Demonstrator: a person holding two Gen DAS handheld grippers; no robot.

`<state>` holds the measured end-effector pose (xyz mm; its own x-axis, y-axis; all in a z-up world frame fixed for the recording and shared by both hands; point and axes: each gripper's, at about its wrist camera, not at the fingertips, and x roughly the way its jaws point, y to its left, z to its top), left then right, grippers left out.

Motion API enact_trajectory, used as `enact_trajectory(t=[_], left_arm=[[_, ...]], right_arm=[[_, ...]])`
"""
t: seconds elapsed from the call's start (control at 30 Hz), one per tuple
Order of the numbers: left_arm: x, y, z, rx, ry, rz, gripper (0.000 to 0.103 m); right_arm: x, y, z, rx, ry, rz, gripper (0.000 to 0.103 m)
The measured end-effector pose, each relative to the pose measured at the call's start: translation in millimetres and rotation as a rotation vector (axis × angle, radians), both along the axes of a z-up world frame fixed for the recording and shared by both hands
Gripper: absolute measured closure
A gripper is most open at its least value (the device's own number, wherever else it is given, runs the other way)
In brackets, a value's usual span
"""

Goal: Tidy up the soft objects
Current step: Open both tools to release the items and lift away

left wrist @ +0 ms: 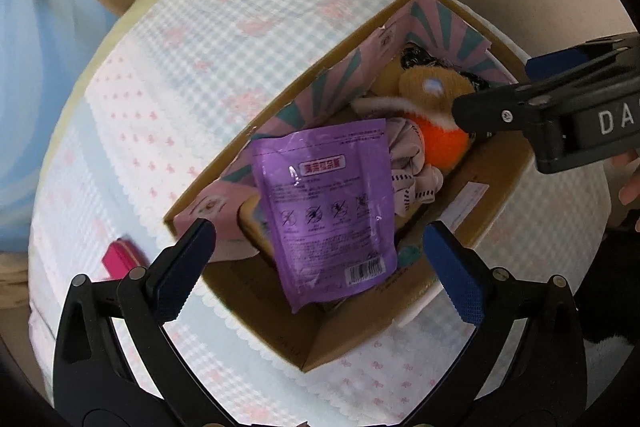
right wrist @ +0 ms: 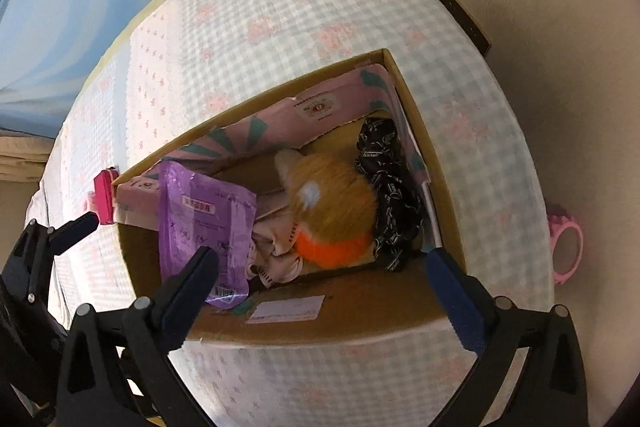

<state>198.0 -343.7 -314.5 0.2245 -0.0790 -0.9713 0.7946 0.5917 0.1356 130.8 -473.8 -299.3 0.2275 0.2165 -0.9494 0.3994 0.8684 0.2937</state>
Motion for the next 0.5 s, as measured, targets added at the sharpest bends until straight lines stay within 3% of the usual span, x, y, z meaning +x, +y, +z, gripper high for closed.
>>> enact_trajectory(t=[0.27, 0.5], left_arm=[[-23.0, 20.7, 47.3, -0.044, -0.062, 0.056, 0.000], [-53.7, 61.2, 108.3, -0.137, -0.130, 0.161, 0.000]], right_arm=[[-19.4, 13.7, 43.9, -0.060, -0.099, 0.018, 0.000], [-56.3, 39.2, 116.6, -0.169, -0.214, 0.065, 0.000]])
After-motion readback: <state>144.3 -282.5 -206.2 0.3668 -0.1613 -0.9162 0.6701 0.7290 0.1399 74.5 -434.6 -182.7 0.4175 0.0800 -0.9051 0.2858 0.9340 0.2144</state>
